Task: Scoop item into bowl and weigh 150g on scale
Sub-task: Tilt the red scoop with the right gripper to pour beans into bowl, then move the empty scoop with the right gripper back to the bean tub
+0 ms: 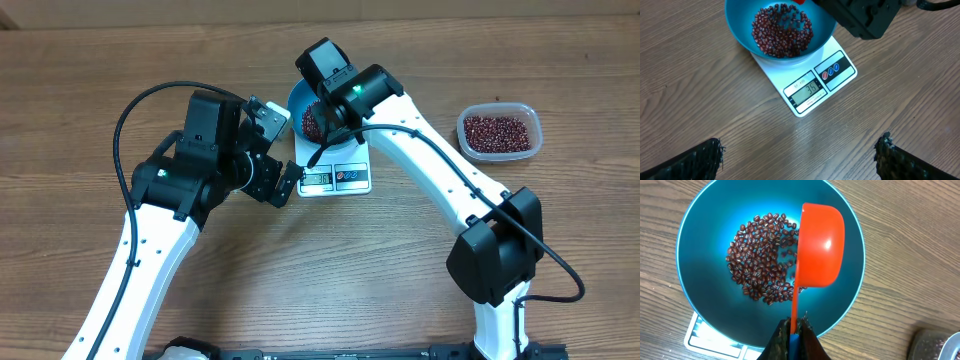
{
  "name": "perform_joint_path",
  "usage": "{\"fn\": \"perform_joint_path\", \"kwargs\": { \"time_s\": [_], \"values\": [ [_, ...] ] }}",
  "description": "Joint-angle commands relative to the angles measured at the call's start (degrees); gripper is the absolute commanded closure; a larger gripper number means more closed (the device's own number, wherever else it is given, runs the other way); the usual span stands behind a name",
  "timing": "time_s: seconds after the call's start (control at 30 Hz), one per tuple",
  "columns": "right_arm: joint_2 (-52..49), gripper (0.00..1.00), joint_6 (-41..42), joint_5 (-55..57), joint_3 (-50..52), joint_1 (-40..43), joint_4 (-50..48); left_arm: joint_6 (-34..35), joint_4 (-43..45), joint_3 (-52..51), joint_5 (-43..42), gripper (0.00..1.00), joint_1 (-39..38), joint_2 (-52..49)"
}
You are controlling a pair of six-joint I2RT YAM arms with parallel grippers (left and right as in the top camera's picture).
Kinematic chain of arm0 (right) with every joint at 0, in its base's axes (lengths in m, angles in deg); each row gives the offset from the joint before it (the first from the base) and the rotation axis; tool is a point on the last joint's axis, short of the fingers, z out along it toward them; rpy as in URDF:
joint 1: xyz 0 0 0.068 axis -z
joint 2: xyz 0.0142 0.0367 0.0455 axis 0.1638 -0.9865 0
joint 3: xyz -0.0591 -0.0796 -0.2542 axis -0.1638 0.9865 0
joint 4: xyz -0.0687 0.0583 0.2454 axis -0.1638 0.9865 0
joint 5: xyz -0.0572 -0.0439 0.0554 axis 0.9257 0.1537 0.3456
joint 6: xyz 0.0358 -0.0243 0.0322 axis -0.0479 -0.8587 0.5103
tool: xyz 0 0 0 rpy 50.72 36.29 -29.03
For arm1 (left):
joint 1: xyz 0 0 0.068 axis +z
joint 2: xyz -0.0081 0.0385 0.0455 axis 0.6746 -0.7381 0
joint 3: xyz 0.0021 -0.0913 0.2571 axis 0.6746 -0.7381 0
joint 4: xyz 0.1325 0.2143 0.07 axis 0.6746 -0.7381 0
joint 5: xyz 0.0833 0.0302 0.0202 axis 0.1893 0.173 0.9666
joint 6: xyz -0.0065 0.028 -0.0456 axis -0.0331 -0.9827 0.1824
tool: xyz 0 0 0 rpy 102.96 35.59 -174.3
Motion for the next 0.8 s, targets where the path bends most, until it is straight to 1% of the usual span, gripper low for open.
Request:
{"fn": "perform_joint_path", "kwargs": {
  "time_s": [0.0,0.1,0.2,0.37,0.4,0.47,0.5,0.6,0.67,0.77],
  "values": [
    [4.09,0.96,0.11,-2.45,-2.16,0.37,-0.92,0.61,0.22,0.02,-0.26,0.0,0.22,-0.33],
    [6.34,0.96,0.11,-7.5,-2.16,2.01,-1.38,0.61,0.22,0.02,-0.26,0.0,0.22,-0.33],
    [9.38,0.96,0.09,-14.56,-2.16,5.38,-1.25,0.61,0.22,0.02,-0.26,0.0,0.22,-0.33],
    [14.62,0.96,-0.2,-29.03,-2.16,13.62,1.57,0.61,0.22,0.02,-0.26,0.01,0.22,-0.33],
    [16.22,0.96,-1.14,-33.35,-2.16,16.81,3.08,0.61,0.22,0.02,-0.26,0.0,0.22,-0.33],
    [17.66,0.96,-1.53,-36.63,-2.16,20.17,4.5,0.61,0.22,0.02,-0.26,0.0,0.22,-0.33],
    [18.4,0.96,-1.73,-38.05,-2.16,22.25,5.4,0.61,0.22,0.02,-0.26,0.0,0.22,-0.33],
    [20.94,0.96,-1.66,-38.71,-2.16,33.33,10.69,0.61,0.22,0.02,-0.26,0.01,0.22,-0.33],
    [21.0,0.96,-1.68,-38.66,-2.16,36.74,12.61,0.61,0.22,0.02,-0.26,0.01,0.22,-0.33],
    [20.92,0.96,-3.5,-36.59,-1.99,44.26,16.98,0.61,0.22,0.02,-0.26,0.0,0.22,-0.33]
  ]
}}
